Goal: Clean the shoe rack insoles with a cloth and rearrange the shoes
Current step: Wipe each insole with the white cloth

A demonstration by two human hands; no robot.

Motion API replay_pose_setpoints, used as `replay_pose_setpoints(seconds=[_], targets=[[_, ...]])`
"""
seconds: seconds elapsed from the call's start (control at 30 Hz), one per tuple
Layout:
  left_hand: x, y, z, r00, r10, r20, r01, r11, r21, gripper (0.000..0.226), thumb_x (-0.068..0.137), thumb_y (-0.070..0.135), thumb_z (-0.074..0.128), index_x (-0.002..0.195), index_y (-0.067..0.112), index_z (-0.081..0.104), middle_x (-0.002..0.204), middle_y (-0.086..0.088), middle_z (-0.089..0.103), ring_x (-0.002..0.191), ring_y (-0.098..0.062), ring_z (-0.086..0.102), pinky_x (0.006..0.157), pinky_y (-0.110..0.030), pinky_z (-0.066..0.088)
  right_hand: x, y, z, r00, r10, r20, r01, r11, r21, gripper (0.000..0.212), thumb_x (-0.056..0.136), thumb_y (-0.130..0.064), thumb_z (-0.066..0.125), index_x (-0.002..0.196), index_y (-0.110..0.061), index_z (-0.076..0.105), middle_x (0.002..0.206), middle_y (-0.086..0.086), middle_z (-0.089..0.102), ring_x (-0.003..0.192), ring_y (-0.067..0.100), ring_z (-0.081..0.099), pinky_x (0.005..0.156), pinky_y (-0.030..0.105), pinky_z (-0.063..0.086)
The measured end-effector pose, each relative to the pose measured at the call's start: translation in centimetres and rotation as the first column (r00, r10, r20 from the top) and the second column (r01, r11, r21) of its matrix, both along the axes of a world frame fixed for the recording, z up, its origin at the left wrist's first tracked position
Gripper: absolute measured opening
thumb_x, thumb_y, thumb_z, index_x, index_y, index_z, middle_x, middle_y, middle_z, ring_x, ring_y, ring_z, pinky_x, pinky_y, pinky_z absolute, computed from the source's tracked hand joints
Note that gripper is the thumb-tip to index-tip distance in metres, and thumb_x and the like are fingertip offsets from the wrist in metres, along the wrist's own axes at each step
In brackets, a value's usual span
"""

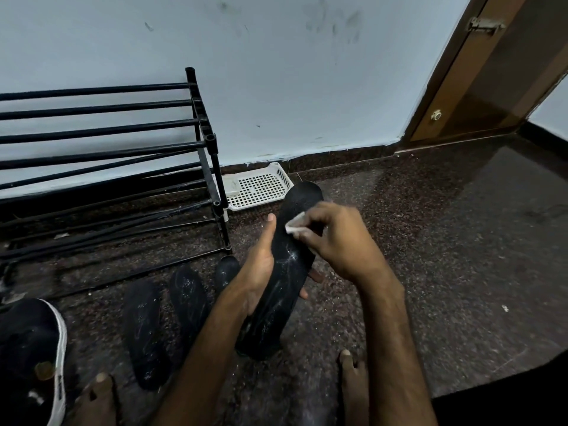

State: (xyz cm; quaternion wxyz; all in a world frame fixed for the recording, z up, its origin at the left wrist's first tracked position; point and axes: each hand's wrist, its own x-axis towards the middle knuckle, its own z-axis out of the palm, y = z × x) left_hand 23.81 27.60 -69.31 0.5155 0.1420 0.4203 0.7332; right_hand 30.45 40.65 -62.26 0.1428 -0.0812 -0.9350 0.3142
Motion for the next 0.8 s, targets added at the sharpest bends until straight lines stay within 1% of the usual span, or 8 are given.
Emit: replay_pose_setpoints(seconds=[0.1,0.23,0.3,0.4,0.47,0.6,0.67,0.8], targets=[[0.1,0.0,-0.1,0.999,-0.01,-0.045,0.009,1.0,-0.027,0.08,0.094,0.071,0.018,0.133,0.011,0.055,0.106,-0.016,0.07,0.072,-0.034,0.069,0.05,-0.037,0.055,1.0,1.3,-0.4,0.993,-0.119,0.021,0.12,0.992,-0.044,0.01,0.083,-0.013,0.076,0.091,-0.019,0.076,0.088,-0.009,0.069,0.072,-0.002,0.063,0.077,0.02,0.057],[1.0,0.5,0.5,0.997,-0.074,-0.018,0.073,0.997,-0.027,0.08,0.095,0.07,0.014,0.128,0.012,0.059,0.104,-0.015,0.071,0.069,-0.032,0.07,0.048,-0.035,0.055,-1.1,0.8,-0.2,0.918,-0.311,-0.248,0.338,0.938,0.075,0.018,0.086,-0.011,0.072,0.103,-0.014,0.073,0.101,-0.001,0.068,0.088,0.008,0.058,0.101,0.045,0.049],[0.8,0.5,0.5,0.998,-0.062,-0.007,0.062,0.998,-0.022,0.08,0.093,0.071,0.016,0.132,0.014,0.056,0.109,-0.017,0.07,0.071,-0.035,0.07,0.048,-0.036,0.055,-1.6,0.0,0.1,0.955,-0.18,-0.236,0.203,0.976,0.076,0.017,0.085,-0.012,0.073,0.101,-0.016,0.074,0.099,-0.005,0.067,0.088,0.006,0.059,0.104,0.052,0.044],[0.2,0.0,0.3,1.0,-0.03,-0.008,0.03,0.999,-0.026,0.08,0.093,0.072,0.018,0.138,0.014,0.051,0.106,-0.017,0.071,0.071,-0.035,0.069,0.049,-0.037,0.055,-0.1,0.0,-0.3,0.999,0.017,-0.037,-0.017,1.0,-0.003,0.013,0.082,-0.018,0.077,0.09,-0.028,0.075,0.091,-0.016,0.068,0.083,-0.003,0.061,0.114,0.053,0.03],[0.1,0.0,0.2,1.0,-0.02,-0.015,0.02,0.999,-0.04,0.081,0.093,0.072,0.02,0.133,0.011,0.054,0.098,-0.015,0.072,0.069,-0.034,0.069,0.049,-0.037,0.055,0.6,1.0,-0.7,0.998,-0.059,-0.006,0.059,0.998,0.0,0.012,0.081,-0.018,0.078,0.087,-0.027,0.075,0.087,-0.018,0.068,0.078,-0.003,0.062,0.114,0.055,0.03],[0.8,0.4,0.5,0.997,-0.068,-0.037,0.066,0.997,-0.039,0.082,0.095,0.07,0.015,0.131,0.009,0.057,0.101,-0.016,0.071,0.07,-0.034,0.07,0.049,-0.036,0.055,-0.8,1.2,-0.3,0.929,-0.319,-0.188,0.339,0.937,0.086,0.018,0.085,-0.013,0.072,0.102,-0.017,0.072,0.103,-0.005,0.067,0.085,0.002,0.055,0.116,0.05,0.032],[0.9,0.4,0.6,0.998,-0.069,-0.006,0.069,0.997,-0.045,0.083,0.094,0.071,0.017,0.133,0.01,0.055,0.103,-0.017,0.071,0.07,-0.036,0.07,0.048,-0.036,0.055,-1.4,0.2,0.3,0.95,-0.221,-0.222,0.241,0.968,0.066,0.018,0.085,-0.011,0.072,0.102,-0.015,0.072,0.1,-0.006,0.065,0.085,-0.001,0.052,0.11,0.051,0.039],[0.3,0.0,0.4,1.0,-0.024,0.002,0.024,0.999,-0.048,0.079,0.093,0.071,0.02,0.134,0.013,0.055,0.108,-0.018,0.071,0.068,-0.034,0.07,0.049,-0.038,0.056,-0.1,0.5,-0.4,0.994,-0.082,-0.068,0.085,0.996,0.04,0.012,0.083,-0.017,0.076,0.093,-0.024,0.075,0.093,-0.013,0.068,0.083,-0.003,0.059,0.121,0.047,0.018]])
